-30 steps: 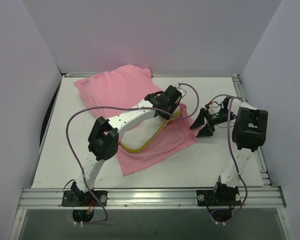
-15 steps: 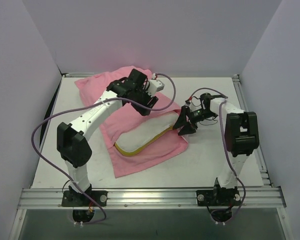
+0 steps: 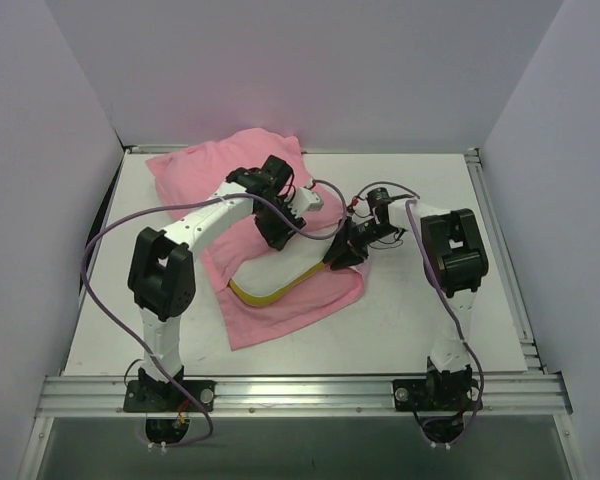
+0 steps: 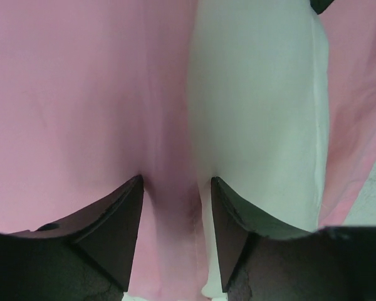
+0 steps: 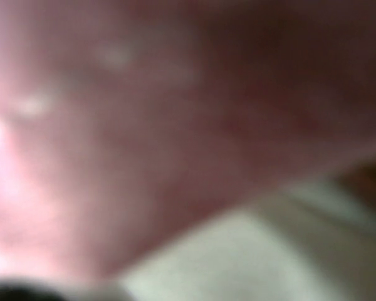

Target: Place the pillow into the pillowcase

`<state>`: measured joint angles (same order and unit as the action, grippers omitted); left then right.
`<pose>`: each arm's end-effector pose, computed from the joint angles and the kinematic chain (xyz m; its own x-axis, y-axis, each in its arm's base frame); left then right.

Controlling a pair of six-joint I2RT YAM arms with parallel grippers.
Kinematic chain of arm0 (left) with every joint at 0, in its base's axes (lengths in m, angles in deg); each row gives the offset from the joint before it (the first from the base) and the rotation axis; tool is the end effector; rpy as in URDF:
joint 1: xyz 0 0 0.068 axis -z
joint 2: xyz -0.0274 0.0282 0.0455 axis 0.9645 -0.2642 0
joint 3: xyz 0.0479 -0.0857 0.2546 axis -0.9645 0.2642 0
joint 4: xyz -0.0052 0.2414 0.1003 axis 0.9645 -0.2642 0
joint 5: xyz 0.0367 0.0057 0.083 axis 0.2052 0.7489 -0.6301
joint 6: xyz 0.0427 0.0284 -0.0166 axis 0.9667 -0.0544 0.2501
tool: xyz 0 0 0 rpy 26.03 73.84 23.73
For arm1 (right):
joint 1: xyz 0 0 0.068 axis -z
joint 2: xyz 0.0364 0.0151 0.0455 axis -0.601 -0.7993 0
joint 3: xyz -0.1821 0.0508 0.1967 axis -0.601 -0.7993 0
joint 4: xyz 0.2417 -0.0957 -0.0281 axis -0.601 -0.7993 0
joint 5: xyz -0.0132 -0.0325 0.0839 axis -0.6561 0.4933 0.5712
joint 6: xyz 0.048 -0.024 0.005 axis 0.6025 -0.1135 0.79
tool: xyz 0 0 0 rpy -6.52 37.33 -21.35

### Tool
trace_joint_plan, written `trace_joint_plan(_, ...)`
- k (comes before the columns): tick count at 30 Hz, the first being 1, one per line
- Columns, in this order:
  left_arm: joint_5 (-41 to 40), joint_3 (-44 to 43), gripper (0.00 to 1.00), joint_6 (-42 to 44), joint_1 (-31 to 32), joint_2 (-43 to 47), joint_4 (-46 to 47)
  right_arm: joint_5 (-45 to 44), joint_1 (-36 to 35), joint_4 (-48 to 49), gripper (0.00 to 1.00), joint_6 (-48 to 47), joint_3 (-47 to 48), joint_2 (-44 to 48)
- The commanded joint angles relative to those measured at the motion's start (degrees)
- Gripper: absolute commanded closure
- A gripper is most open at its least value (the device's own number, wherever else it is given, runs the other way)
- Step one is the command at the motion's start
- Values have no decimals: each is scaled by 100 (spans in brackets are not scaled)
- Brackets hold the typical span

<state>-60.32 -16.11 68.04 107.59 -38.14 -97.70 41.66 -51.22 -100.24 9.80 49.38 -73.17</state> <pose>0.3437 -0.2305 0.2616 -0.4462 0.7994 -0.4024 0.8733 0.4871 -0.0006 0.3890 0.1299 0.1253 -0.9987 -0.0404 -0.0305 -0.0466 0.5013 0.8640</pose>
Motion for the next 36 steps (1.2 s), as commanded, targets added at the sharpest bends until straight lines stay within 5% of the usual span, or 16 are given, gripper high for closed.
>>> trace_joint_plan(1,247,-181,46,267,5,-175,43,-247,40,462,68,504,21,-39)
trace_joint_plan(3,80,-252,67,259,23,-315,123,-248,57,620,73,567,-41,-13)
trace_joint_plan(4,71,-322,92,250,14,-368,149,-274,75,638,75,567,-94,22)
trace_joint_plan(5,140,-470,100,241,23,-429,141,-257,92,699,77,602,-112,31)
trace_joint_plan(10,1114,-1182,100,127,698,-333,-157,-55,180,1286,100,935,-208,75)
trace_joint_plan(13,1782,-2454,100,-214,1471,-622,-737,165,198,1831,100,1523,-305,198)
trace_joint_plan(17,2854,-3678,100,-515,2026,-1237,-1256,499,198,3993,100,3042,-753,532)
trace_joint_plan(21,3015,-3391,100,-558,1738,-1318,-1257,474,154,4444,100,3511,-981,717)
trace_joint_plan(27,2517,-1766,100,-707,771,-870,-477,306,329,4269,100,3134,-1307,620)
trace_joint_plan(29,2321,-1213,100,-708,473,-633,-265,315,584,3638,85,2573,-1290,699)
trace_joint_plan(30,2199,-1097,100,-647,367,-597,-212,306,698,3296,69,2301,-1246,752)
trace_joint_plan(33,1952,-737,100,-472,7,-474,-193,35,1286,1206,39,519,-641,1006)
trace_joint_plan(36,1829,-656,89,-400,-248,-325,-167,-387,1796,-509,31,-810,124,1243)
